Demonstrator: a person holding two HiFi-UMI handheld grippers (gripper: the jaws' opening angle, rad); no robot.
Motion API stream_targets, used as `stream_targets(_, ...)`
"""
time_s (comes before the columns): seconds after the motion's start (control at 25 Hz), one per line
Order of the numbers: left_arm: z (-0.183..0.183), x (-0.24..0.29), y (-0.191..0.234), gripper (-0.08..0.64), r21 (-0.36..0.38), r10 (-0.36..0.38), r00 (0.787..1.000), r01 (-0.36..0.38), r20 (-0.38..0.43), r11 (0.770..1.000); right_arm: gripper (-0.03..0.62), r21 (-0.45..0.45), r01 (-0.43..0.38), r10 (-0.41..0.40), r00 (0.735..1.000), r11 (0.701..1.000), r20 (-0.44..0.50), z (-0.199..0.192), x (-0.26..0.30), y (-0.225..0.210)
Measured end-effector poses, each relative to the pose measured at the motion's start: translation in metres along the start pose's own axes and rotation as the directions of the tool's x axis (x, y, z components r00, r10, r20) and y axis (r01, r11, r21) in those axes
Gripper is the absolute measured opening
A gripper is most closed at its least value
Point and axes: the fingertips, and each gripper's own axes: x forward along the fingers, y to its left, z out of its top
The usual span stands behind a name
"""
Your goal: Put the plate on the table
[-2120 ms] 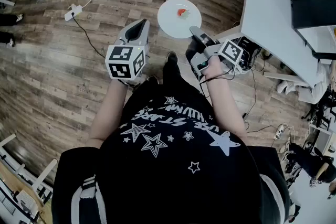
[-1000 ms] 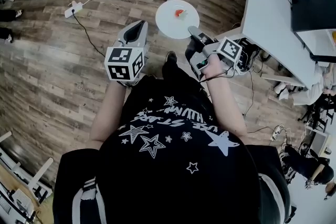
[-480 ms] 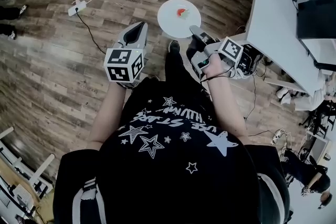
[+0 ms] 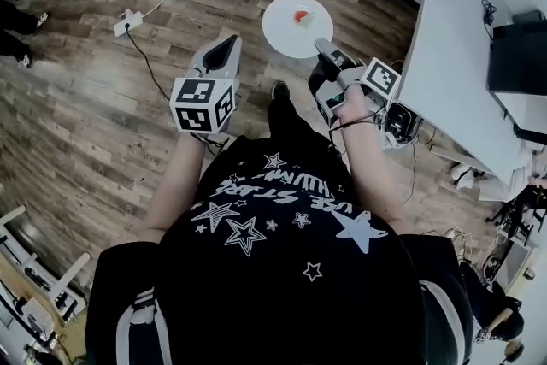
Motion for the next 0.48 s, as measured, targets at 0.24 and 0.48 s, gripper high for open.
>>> stream_targets(0.24,0.032,0.063,0.011,0.009,0.001,0.013,1.0,-0.013,-0.019,1.0,0.021,0.01,-0.006,0.006,1.0,1.0,-0.03,0.054,0.046,0.014)
stream_targets(0.48,0.047,0.098,0.013,0.009,-0.008,0.031,0.999,-0.031,-0.027,0.999,0.021,0.009,-0.014,0.015,0.999,1.0,-0.032,0.096,0.065,0.022)
